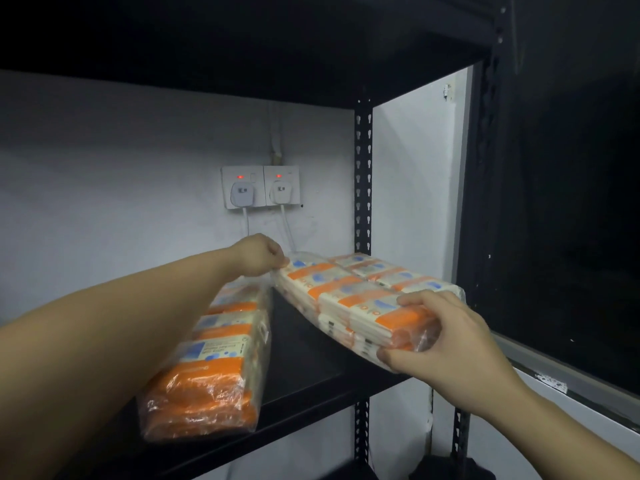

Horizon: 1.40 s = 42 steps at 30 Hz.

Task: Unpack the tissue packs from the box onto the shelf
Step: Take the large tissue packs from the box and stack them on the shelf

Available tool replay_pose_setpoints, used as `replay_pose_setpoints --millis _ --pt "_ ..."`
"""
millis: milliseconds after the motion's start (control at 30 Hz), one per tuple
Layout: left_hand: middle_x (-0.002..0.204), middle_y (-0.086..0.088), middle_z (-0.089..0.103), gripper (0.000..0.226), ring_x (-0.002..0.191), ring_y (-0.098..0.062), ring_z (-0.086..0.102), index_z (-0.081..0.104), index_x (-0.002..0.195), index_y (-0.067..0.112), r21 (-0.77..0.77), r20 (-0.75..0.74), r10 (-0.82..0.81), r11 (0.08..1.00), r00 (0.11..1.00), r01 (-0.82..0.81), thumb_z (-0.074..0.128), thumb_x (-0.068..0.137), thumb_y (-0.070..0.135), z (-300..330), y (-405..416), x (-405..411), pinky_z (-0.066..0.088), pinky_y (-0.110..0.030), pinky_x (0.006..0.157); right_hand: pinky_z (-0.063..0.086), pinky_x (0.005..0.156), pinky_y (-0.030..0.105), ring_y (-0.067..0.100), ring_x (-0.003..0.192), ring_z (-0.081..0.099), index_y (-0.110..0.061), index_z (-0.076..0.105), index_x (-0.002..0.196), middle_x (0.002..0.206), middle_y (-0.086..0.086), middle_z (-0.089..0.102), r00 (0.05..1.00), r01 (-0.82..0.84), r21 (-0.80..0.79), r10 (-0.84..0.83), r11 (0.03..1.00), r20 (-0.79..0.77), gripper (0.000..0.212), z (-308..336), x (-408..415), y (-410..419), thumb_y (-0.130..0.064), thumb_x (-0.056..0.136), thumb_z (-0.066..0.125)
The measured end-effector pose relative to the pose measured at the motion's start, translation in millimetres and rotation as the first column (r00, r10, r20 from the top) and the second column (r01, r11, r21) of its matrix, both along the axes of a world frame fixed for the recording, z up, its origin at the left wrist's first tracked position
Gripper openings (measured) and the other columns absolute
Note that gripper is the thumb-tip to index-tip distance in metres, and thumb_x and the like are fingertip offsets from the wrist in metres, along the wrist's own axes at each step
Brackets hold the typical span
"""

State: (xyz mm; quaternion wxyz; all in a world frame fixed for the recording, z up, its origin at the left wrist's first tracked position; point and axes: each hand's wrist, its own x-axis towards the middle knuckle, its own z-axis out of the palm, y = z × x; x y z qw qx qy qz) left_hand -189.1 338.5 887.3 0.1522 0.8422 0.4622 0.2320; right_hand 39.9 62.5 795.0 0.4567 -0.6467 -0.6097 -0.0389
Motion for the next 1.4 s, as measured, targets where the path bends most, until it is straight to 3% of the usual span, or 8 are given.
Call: replay_pose_setpoints --millis 233,433,667,900,1000,1067,1300,1400 --pt "0.099 -0.011 0.073 0.021 0.087 -0.029 0.077 0.073 0.099 0.011 -0.044 0.231 -0.019 0.999 0.973 0.030 0.062 0.103 0.029 55.7 -8.0 37.7 0.062 -0.033 0.067 0.058 0.082 0.028 0.001 0.104 0.061 -0.044 0.064 0.117 0.114 -0.023 0.057 1.000 -0.005 0.101 0.004 0.995 0.010 0.082 56.3 35.6 1.7 -0.073 0.045 0.088" --pt "0.102 -0.013 0.073 0.014 0.091 -0.029 0.076 0.074 0.094 0.008 -0.145 0.391 0.039 0.989 0.920 0.020 0.068 0.100 0.020 60.1 14.1 94.1 0.066 -0.040 0.077 0.061 0.085 0.039 0.006 0.104 0.060 -0.041 0.062 0.124 0.117 -0.022 0.054 0.997 0.039 0.034 -0.041 0.999 0.058 0.097 78.8 72.4 18.4 -0.088 0.040 0.075" --pt "0.103 -0.019 0.074 0.019 0.101 -0.035 0.072 0.074 0.091 0.000 -0.168 0.415 0.068 0.986 0.907 0.003 0.071 0.097 0.018 33.8 52.7 137.3 0.061 -0.048 0.092 0.058 0.092 0.042 0.006 0.105 0.055 -0.044 0.057 0.126 0.118 -0.022 0.051 0.992 0.096 -0.061 -0.090 0.994 0.091 0.088 65.4 94.5 46.7 -0.084 0.050 0.077" --pt "0.103 -0.015 0.074 0.016 0.103 -0.034 0.071 0.076 0.091 0.004 -0.197 0.450 0.116 0.980 0.885 -0.029 0.072 0.096 0.018 11.8 73.1 161.1 0.061 -0.045 0.092 0.053 0.100 0.039 0.003 0.116 0.043 -0.044 0.052 0.137 0.130 -0.023 0.045 0.973 0.188 -0.111 -0.169 0.976 0.159 0.108 56.8 99.9 60.1 -0.103 0.047 0.045" --pt "0.101 -0.014 0.074 0.019 0.101 -0.034 0.072 0.075 0.090 0.004 -0.176 0.432 0.118 0.983 0.894 -0.044 0.071 0.095 0.021 -1.3 75.2 161.0 0.061 -0.046 0.092 0.039 0.114 0.048 0.008 0.129 0.036 -0.048 0.046 0.144 0.142 -0.020 0.041 0.934 0.271 -0.158 -0.220 0.950 0.280 0.109 51.0 99.5 61.3 -0.105 0.053 0.030" --pt "0.099 -0.014 0.073 0.018 0.097 -0.035 0.072 0.074 0.088 0.007 -0.160 0.448 0.125 0.985 0.885 -0.058 0.071 0.095 0.023 -3.9 76.3 157.7 0.061 -0.047 0.090 0.031 0.115 0.050 0.009 0.131 0.036 -0.049 0.043 0.147 0.145 -0.020 0.042 0.909 0.309 -0.162 -0.241 0.937 0.340 0.108 49.4 100.4 61.2 -0.105 0.057 0.023" --pt "0.092 -0.011 0.072 0.027 0.085 -0.031 0.074 0.069 0.084 0.012 -0.106 0.377 0.128 0.990 0.917 -0.095 0.066 0.100 0.033 -3.5 71.6 152.1 0.063 -0.042 0.083 0.027 0.115 0.049 0.009 0.138 0.034 -0.048 0.038 0.150 0.153 -0.021 0.042 0.881 0.349 -0.200 -0.249 0.915 0.401 0.097 55.1 94.0 61.0 -0.097 0.067 0.032" --pt "0.085 -0.002 0.059 0.034 0.085 -0.028 0.060 0.055 0.079 0.018 -0.008 0.251 0.096 0.995 0.963 -0.097 0.055 0.102 0.043 0.6 65.8 150.8 0.048 -0.034 0.078 0.024 0.113 0.048 0.011 0.138 0.031 -0.047 0.037 0.151 0.152 -0.019 0.043 0.849 0.366 -0.220 -0.228 0.904 0.476 0.102 65.4 87.8 57.2 -0.101 0.065 0.031"
